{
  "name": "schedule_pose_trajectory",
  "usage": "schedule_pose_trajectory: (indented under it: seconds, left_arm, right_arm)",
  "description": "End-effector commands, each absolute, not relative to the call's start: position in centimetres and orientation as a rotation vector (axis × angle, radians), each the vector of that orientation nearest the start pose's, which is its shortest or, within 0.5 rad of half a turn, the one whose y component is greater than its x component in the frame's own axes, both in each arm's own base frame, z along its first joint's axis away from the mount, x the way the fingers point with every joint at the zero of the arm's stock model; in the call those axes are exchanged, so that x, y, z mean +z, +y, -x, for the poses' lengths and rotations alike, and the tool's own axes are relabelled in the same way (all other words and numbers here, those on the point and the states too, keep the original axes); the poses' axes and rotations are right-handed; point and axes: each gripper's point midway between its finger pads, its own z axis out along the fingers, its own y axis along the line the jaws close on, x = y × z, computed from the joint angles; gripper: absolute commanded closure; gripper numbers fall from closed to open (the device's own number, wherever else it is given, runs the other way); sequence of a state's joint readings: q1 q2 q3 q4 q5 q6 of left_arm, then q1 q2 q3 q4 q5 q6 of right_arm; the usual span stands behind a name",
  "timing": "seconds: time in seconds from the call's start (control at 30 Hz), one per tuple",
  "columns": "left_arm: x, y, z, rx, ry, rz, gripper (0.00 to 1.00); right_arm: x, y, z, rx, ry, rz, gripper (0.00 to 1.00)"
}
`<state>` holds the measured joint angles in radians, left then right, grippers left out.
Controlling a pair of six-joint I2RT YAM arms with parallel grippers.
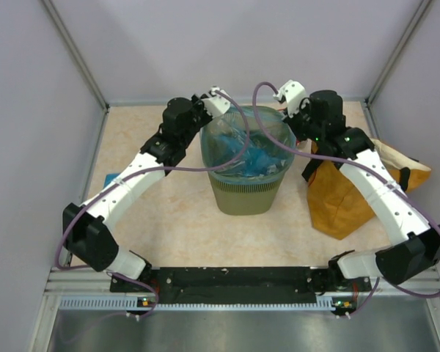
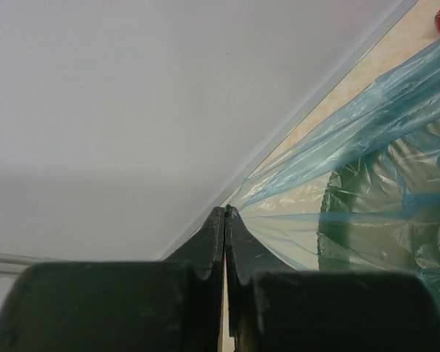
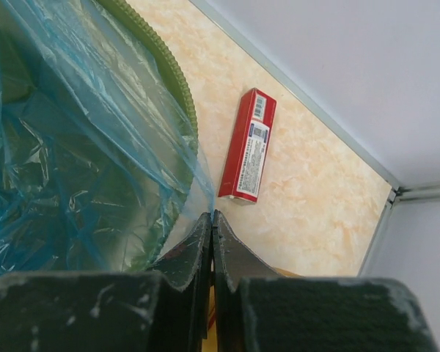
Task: Put the trash bags into the trash bin
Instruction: Place the trash bag in the trash bin.
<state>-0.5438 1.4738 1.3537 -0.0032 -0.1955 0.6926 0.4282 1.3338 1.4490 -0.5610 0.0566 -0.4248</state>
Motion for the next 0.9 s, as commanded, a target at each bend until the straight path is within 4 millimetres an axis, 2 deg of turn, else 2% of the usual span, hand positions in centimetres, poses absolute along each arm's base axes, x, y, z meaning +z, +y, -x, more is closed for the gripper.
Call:
schedule_pose_trajectory:
  seconds: [0.0, 0.17, 0.2, 0.27, 0.5, 0.67, 0.77, 0.87]
  left_arm:
    - [34.4, -19.6, -44.6, 0.288, 1.452, -0.868, 1.0]
    - [33.9, -20.4, -44.4, 0.258, 1.442, -0.915, 0.97]
    - [33.1, -20.4, -44.2, 0.255, 1.464, -0.942, 0.95]
    - [32.7, -20.6, -44.3, 0.255, 1.464, -0.963, 0.94]
    - [32.2, -20.5, -45.2, 0.294, 1.466, -0.966, 0.94]
    - [32.6, -20.8, -45.6, 0.297, 1.44, -0.956, 0.93]
    - [32.5, -21.0, -45.4, 0.283, 1.434, -0.961, 1.0]
    - [32.6, -21.2, -45.0, 0.261, 1.421, -0.968, 1.0]
  right_arm:
    - [34.2, 14.5, -39.3, -0.031, 1.789, 0.714, 1.0]
    - [33.3, 15.0, -39.5, -0.007, 1.804, 0.723, 1.0]
    - [33.0, 15.0, -39.6, -0.008, 1.81, 0.724, 1.0]
    - [32.9, 14.9, -39.6, -0.008, 1.81, 0.724, 1.0]
    - [31.9, 14.9, -39.7, -0.014, 1.826, 0.729, 1.0]
    - [30.9, 14.7, -39.7, -0.022, 1.84, 0.735, 1.0]
    - [30.2, 14.5, -39.8, -0.021, 1.849, 0.734, 1.0]
    - [29.5, 14.2, -39.8, -0.017, 1.858, 0.733, 1.0]
